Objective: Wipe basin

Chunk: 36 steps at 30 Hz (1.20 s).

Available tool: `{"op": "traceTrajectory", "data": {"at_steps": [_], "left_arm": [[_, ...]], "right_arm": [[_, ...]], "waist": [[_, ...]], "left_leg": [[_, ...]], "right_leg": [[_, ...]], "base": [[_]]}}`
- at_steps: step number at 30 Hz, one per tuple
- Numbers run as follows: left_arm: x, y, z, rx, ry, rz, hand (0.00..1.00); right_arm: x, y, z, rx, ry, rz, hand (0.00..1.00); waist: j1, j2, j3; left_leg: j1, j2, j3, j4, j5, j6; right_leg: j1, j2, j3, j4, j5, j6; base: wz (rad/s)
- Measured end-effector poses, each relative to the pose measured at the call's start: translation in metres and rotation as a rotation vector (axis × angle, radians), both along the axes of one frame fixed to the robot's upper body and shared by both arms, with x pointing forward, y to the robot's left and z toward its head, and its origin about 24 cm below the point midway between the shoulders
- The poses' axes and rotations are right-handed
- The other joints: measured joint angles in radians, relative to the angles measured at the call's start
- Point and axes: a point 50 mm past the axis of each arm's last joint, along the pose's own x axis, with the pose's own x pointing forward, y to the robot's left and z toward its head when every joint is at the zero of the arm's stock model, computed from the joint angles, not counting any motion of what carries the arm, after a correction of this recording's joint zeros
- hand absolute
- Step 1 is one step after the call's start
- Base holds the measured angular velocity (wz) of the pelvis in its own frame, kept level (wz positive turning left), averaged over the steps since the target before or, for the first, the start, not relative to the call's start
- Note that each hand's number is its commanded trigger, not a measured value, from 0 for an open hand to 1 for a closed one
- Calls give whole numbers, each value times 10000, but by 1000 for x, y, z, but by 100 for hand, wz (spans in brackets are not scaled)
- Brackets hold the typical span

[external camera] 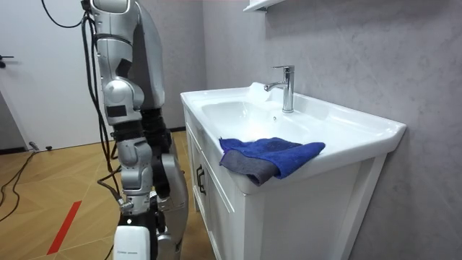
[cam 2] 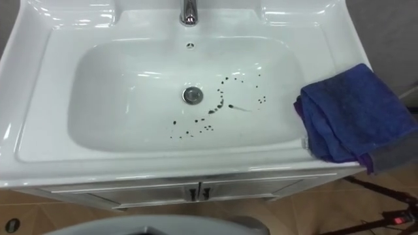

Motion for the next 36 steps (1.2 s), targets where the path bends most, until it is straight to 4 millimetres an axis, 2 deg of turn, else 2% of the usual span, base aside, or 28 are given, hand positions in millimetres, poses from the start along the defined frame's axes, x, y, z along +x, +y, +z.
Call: {"op": "traceTrajectory", "data": {"at_steps": [7,13,19,24,29,31,36], "left_arm": [[-2,4,2,144,31,-152,0],[-7,11,4,518,299,-253,0],[7,15,6,804,-84,-569,0],[13,16,8,1087,-346,-587,0],[8,17,8,1216,-226,-537,0],[7,17,8,1231,-207,-532,0],[13,19,11,1350,-597,-737,0]], "right_arm": [[-3,-6,3,-751,344,-597,0],[-2,-16,8,-2183,654,-889,0],[18,-36,22,-4759,463,-389,0],[37,-51,36,-6815,102,239,0],[48,-55,43,-7591,-188,1144,0],[52,-56,45,-7725,-371,1130,0],[71,-64,59,-8612,-1463,1006,0]], "waist": [[-47,-48,-5],[-168,-49,-56],[-219,-76,-56],[-187,-51,-87],[-164,-23,-96],[-167,-67,-75],[-155,-156,-84]], "left_leg": [[8,12,-2,-93,-27,49],[-38,20,21,-64,-22,57],[-34,4,139,-89,-21,58],[88,25,291,-118,-20,57],[140,31,394,-118,-17,53],[142,32,403,-118,-17,53],[132,35,425,-117,-17,53]], "right_leg": [[-211,15,15,187,-41,-21],[-239,16,32,324,-24,-52],[-314,25,155,340,-33,-45],[-282,91,269,341,-31,-48],[-287,120,407,343,-29,-49],[-301,128,439,340,-30,-49],[-316,142,490,324,-31,-49]], "base": [[0],[-2],[-6],[-8],[-11],[-4],[-1]]}}
